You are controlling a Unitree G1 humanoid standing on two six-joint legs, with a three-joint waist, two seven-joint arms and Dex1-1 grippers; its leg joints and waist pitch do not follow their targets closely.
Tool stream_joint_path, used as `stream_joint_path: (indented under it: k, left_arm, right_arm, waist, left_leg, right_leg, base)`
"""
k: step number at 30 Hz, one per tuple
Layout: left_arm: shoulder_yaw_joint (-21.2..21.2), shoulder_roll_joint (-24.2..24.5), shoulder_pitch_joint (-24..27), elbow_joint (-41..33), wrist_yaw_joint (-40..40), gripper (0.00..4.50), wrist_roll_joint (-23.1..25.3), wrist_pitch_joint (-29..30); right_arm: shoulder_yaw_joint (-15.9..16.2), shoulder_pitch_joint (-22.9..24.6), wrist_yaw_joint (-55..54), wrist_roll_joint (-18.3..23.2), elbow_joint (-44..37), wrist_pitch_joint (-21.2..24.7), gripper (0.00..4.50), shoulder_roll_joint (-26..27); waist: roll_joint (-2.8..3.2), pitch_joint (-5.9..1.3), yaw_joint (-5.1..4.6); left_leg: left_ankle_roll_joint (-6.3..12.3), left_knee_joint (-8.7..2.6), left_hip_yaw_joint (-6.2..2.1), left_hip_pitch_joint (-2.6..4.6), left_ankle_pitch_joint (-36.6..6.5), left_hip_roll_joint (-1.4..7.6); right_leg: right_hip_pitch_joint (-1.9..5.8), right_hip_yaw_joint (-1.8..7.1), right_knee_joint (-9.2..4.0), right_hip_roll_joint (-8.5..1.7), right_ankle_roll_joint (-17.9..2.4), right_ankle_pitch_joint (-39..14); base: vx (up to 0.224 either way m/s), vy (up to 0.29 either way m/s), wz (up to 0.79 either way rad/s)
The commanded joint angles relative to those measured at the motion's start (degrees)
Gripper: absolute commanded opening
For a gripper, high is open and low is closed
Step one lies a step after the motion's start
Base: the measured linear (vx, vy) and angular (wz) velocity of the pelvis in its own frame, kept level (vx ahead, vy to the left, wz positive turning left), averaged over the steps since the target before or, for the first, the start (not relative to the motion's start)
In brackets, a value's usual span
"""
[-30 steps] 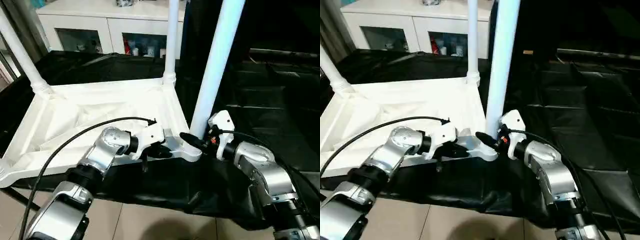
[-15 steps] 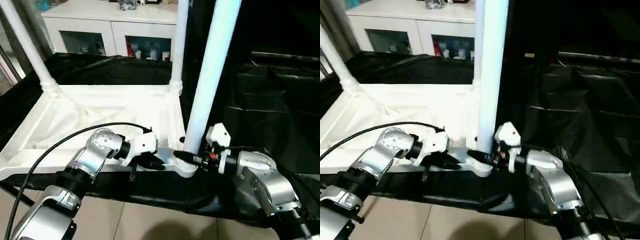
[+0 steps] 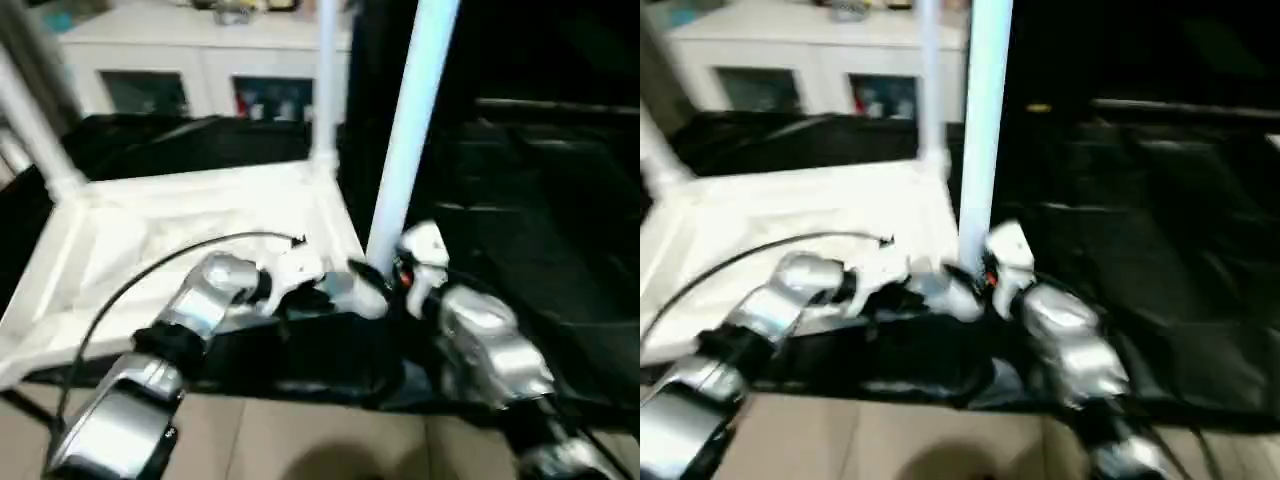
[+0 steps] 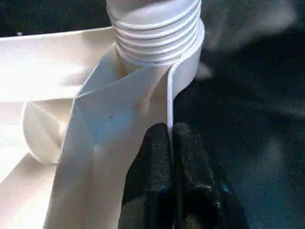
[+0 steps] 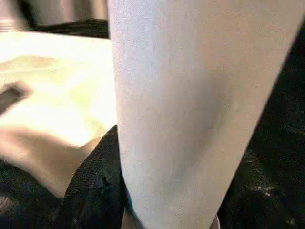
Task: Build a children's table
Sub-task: Insert table leg to table base
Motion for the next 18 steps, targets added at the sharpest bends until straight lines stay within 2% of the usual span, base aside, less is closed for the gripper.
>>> stream_joint_path:
  k: [1,2,3,4,5,6,7,9,11,14,15,18]
  left_arm:
    - [1.57,-2.1,-3.03,1.03,5.63,0.0,0.13,4.53]
    - [1.95,-2.97,-3.71,2.01,7.98,0.0,0.39,5.77]
    - [2.17,-4.09,-4.41,2.88,10.7,0.0,0.89,6.86]
    - [2.1,-5.0,-4.82,3.18,12.1,0.0,1.2,7.54]
    - [2.14,-6.08,-5.14,3.14,13.06,0.0,1.13,8.19]
    - [2.48,-7.13,-5.49,3.19,13.78,0.0,0.67,8.86]
    - [2.6,-7.76,-5.83,3.26,14.37,0.0,0.67,9.32]
    - [2.66,-8.28,-6.23,3.5,15.07,0.0,0.76,9.8]
    - [2.6,-8.3,-6.47,3.89,15.19,0.0,0.69,9.74]
    - [2.6,-8.03,-6.56,4.35,15.64,0.0,0.69,9.46]
    - [2.72,-7.81,-6.63,4.61,15.77,0.0,0.54,9.37]
    - [2.79,-7.46,-6.53,4.67,15.84,0.0,0.65,9.23]
  right_arm:
    - [-3.52,-0.41,-11.21,-3.48,12.13,2.75,1.91,-0.03]
    - [-4.19,-1.59,-13.21,-3.16,13.93,2.34,1.91,0.65]
    - [-5.09,-3.22,-15.94,-2.7,16.36,1.72,1.91,1.58]
    - [-5.28,-4.57,-17.94,-2.85,18.36,1.18,1.91,2.21]
    - [-5.72,-5.98,-19.92,-2.61,20.2,0.8,1.91,3.03]
    - [-6.69,-7.13,-21.56,-1.92,21.62,0.58,1.91,3.95]
    - [-6.98,-8.23,-22.37,-1.74,23.1,0.29,1.91,4.74]
    - [-6.83,-9.76,-23.79,-2.23,25.35,-0.41,1.91,5.54]
    - [-6.54,-10.81,-24.44,-2.67,26.78,-1.08,1.91,6.04]
    - [-6.86,-11.69,-24.86,-2.55,28.11,-1.76,1.91,6.62]
    - [-6.6,-12.25,-24.95,-2.97,29.13,-2.55,1.91,6.74]
    - [-6.69,-13.05,-25.3,-3.4,30.44,-3.54,1.91,6.85]
  waist:
    - [-0.41,-2.93,1.04]
    - [-0.12,-2.52,1.1]
    - [0.65,-3.88,1.63]
    - [1.19,-3.94,1.55]
    - [1.03,-3.95,1.5]
    - [1.0,-3.53,1.35]
    - [0.6,-3.53,1.24]
    - [0.82,-3.73,1.38]
    - [0.67,-3.84,1.32]
    - [0.64,-3.9,1.54]
    - [0.49,-3.85,1.5]
    - [0.53,-3.69,1.35]
  left_leg:
    - [1.69,-1.45,-0.74,-1.82,-12.26,-0.96]
    - [1.39,-2.46,-1.16,-3.36,-11.32,-0.4]
    - [0.87,-3.83,-1.59,-3.93,-9.41,0.35]
    - [1.1,-4.54,-1.69,-3.7,-7.83,1.39]
    - [1.21,-4.7,-1.62,-3.95,-7.26,1.5]
    - [1.83,-4.92,-1.21,-3.7,-11.56,1.41]
    - [2.05,-4.8,-0.97,-3.39,-13.61,1.3]
    - [2.53,-4.75,-0.84,-3.09,-15.17,1.15]
    - [2.82,-4.92,-0.93,-3.58,-13.73,1.22]
    - [3.58,-5.01,-0.75,-3.61,-11.52,1.37]
    - [3.76,-5.05,-0.7,-3.65,-11.44,1.4]
    - [3.52,-5.17,-0.67,-3.45,-13.33,1.42]
  right_leg:
    - [1.43,2.42,-9.62,-7.0,0.81,-52.02]
    - [1.87,1.75,-9.22,-6.39,1.32,-50.31]
    - [2.46,1.74,-8.22,-4.95,0.03,-39.63]
    - [1.98,1.85,-7.32,-4.12,-4.43,-26.5]
    - [2.17,1.88,-6.76,-3.72,-6.24,-21.51]
    - [1.86,1.82,-6.56,-3.28,-9.14,-19.62]
    - [1.64,1.85,-6.81,-3.32,-9.3,-21.21]
    - [1.48,1.92,-7.1,-3.53,-9.47,-22.96]
    - [1.84,1.98,-6.85,-3.52,-9.53,-21.26]
    - [2.0,2.1,-6.67,-3.54,-10.34,-18.0]
    - [2.07,2.07,-6.62,-3.48,-10.53,-17.76]
    - [1.92,2.02,-6.86,-3.51,-10.14,-20.22]
  base:
    - [0.061,-0.021,-0.24]
    - [0.044,0.003,-0.33]
    - [0.044,0.003,-0.33]
    - [0.0,0.0,0.0]
    - [0.0,0.0,0.0]
    - [0.0,0.0,0.0]
    - [0.0,0.0,0.0]
    - [0.0,0.0,0.0]
    - [0.0,0.0,0.0]
    - [0.0,0.0,0.0]
    - [0.0,0.0,0.0]
    - [0.0,0.0,0.0]
